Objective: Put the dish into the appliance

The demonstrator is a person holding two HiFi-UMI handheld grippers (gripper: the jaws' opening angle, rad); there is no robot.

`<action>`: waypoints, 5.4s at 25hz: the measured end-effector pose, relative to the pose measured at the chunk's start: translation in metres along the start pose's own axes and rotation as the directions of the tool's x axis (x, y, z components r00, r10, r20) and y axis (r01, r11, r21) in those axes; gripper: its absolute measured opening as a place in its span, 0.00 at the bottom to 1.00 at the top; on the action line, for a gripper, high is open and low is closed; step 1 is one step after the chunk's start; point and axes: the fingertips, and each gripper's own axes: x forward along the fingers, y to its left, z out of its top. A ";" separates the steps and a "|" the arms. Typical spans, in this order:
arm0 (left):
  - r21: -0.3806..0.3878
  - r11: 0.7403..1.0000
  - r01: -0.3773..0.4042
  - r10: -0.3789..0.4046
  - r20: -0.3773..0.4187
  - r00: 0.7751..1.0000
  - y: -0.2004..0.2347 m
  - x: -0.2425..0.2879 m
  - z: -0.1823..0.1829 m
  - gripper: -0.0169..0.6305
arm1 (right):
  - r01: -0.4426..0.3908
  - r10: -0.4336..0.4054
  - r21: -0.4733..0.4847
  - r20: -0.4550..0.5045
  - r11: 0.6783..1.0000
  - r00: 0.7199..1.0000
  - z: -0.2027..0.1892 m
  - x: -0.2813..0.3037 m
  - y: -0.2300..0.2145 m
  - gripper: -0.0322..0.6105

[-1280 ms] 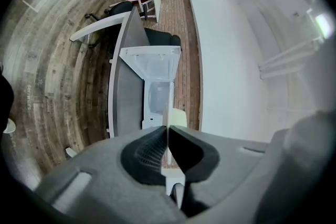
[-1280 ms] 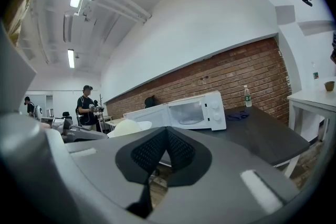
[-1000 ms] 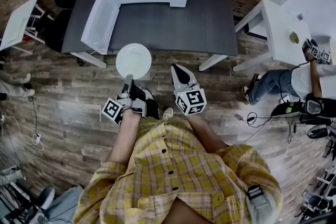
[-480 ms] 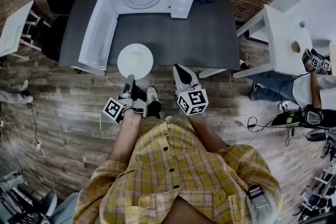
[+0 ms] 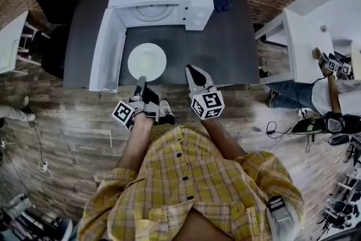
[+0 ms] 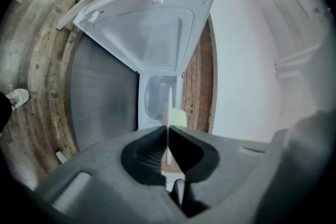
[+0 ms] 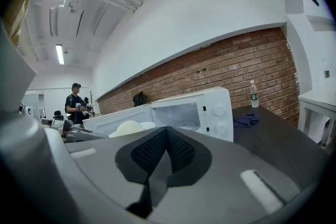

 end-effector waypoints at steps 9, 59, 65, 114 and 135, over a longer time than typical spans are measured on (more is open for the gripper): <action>-0.008 1.000 -0.008 0.007 -0.038 0.999 -0.007 0.042 0.028 0.05 | 0.022 -0.022 -0.020 0.005 1.000 1.000 0.020 0.048 0.002 0.06; 0.065 0.984 -0.163 0.157 0.084 0.984 0.064 0.174 0.055 0.05 | -0.032 0.032 -0.012 0.009 0.999 0.999 0.035 0.097 -0.067 0.06; 0.049 0.982 -0.184 0.179 0.090 0.980 0.076 0.191 0.057 0.05 | -0.023 0.023 -0.013 -0.001 1.000 1.000 0.036 0.099 -0.073 0.06; 0.042 0.963 -0.265 0.256 0.142 0.956 0.119 0.264 0.078 0.05 | 0.014 -0.015 -0.010 -0.036 1.000 0.999 0.029 0.107 -0.102 0.06; 0.029 0.973 -0.227 0.220 0.161 0.962 0.121 0.282 0.081 0.05 | 0.012 -0.013 -0.013 -0.049 1.000 0.999 0.026 0.111 -0.099 0.06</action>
